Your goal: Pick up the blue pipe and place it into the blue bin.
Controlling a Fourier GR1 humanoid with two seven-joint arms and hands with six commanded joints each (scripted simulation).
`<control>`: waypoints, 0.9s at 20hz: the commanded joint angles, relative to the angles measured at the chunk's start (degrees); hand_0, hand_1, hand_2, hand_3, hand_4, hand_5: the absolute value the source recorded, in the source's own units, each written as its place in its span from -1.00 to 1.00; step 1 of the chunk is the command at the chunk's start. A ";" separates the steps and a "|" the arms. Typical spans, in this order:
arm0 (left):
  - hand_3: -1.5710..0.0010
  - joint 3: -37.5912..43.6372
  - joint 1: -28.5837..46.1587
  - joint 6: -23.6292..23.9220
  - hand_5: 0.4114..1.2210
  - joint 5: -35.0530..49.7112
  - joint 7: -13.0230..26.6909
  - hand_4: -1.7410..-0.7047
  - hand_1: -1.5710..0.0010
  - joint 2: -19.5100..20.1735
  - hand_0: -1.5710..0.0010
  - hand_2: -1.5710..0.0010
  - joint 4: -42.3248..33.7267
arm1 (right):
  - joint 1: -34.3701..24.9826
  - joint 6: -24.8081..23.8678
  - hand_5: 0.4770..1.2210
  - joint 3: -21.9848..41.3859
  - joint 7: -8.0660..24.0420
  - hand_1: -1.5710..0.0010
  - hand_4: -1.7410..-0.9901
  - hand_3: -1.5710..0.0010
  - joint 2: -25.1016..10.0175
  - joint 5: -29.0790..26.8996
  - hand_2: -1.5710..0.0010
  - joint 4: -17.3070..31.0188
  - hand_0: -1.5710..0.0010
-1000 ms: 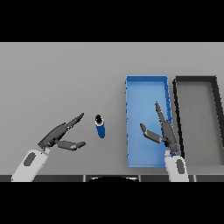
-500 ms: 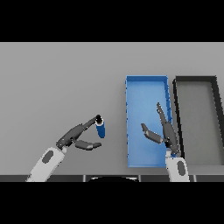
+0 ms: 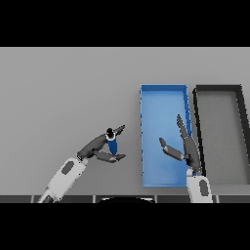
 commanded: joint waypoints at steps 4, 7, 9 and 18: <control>0.72 0.95 -0.47 1.53 -0.41 0.96 -0.63 -0.18 0.66 -2.31 0.87 0.54 0.95 | 0.52 -0.31 -0.66 0.71 -0.48 1.00 0.45 1.00 0.59 0.83 1.00 0.13 1.00; -0.12 0.91 -0.34 1.57 0.28 1.85 -0.67 -0.49 -0.09 -4.53 0.09 -0.15 1.64 | -0.35 -0.12 -0.66 -0.30 -0.09 1.00 0.45 1.00 0.05 0.01 1.00 0.95 1.00; -0.40 -0.34 -0.11 1.12 0.54 0.90 -2.54 -0.66 -0.42 -4.64 -0.30 -0.45 1.45 | 0.50 -0.08 -0.66 0.38 -1.00 1.00 0.45 1.00 0.42 0.24 1.00 -0.16 1.00; -0.83 -1.27 -0.40 5.62 0.94 1.13 -4.57 -0.95 -0.92 -6.00 -0.91 -0.93 -4.00 | -0.35 -0.15 -0.66 0.29 -0.86 1.00 0.48 1.00 0.30 0.53 1.00 0.57 1.00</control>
